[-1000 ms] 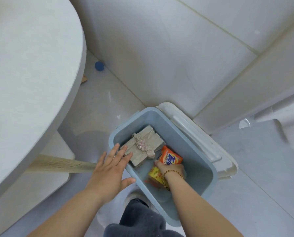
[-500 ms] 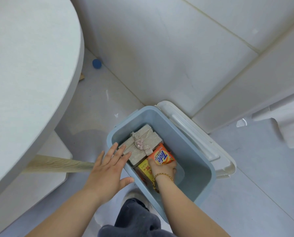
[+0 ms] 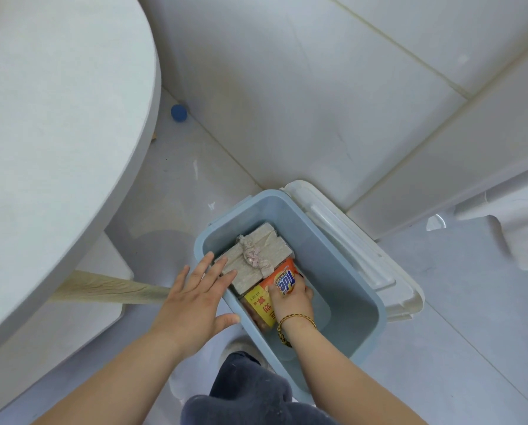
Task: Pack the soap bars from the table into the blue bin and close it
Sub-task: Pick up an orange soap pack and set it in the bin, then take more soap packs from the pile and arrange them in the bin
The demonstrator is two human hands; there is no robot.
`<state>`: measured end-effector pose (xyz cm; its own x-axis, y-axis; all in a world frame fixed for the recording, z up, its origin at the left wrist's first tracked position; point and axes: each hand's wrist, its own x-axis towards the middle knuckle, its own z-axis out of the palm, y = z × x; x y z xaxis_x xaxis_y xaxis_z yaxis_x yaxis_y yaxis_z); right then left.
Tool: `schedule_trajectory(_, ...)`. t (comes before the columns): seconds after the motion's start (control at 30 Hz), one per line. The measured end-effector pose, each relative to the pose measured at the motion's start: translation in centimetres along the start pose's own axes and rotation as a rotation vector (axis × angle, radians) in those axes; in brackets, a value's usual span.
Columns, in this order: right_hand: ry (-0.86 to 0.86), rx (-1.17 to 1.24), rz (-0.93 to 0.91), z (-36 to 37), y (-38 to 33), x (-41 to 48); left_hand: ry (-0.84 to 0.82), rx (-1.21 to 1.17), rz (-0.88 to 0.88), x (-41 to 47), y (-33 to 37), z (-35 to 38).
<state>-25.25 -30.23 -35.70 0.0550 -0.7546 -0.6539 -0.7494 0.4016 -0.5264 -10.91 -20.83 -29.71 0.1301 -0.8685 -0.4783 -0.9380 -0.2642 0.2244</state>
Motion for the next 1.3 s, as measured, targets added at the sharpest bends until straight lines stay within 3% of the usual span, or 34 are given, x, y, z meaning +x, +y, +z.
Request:
schedule_trajectory(0.17, -0.057, -0.149, 0.024, -1.7, -0.5, 0.1, -0.044, 0.021, -0.017, -0.2, 0.4, -0.9)
schedule_trajectory(0.3, -0.019, -0.179, -0.051, -4.4, -1.1, -1.5, 0.000, -0.106, -0.030, -1.4, 1.6, -3.1)
schedule_trajectory(0.6, 0.004, -0.067, -0.436, -11.9, -8.8, -9.7, 0.380, -0.272, 0.071, -11.5, 5.4, -10.8)
schedule_trajectory(0.8, -0.126, 0.135, -0.668, -14.6, -15.8, -18.7, 0.788, -0.349, 0.070, -21.0, 4.1, -15.0)
schedule_trajectory(1.03, -0.298, 0.078, -0.946, -11.1, -21.2, -28.4, 1.249, -0.295, -0.196, -31.8, -1.6, -15.9)
schedule_trajectory(1.3, -0.335, -0.233, -1.194, -2.3, -26.1, -35.7, 1.510, -0.253, -0.513, -39.2, -8.6, -14.6)
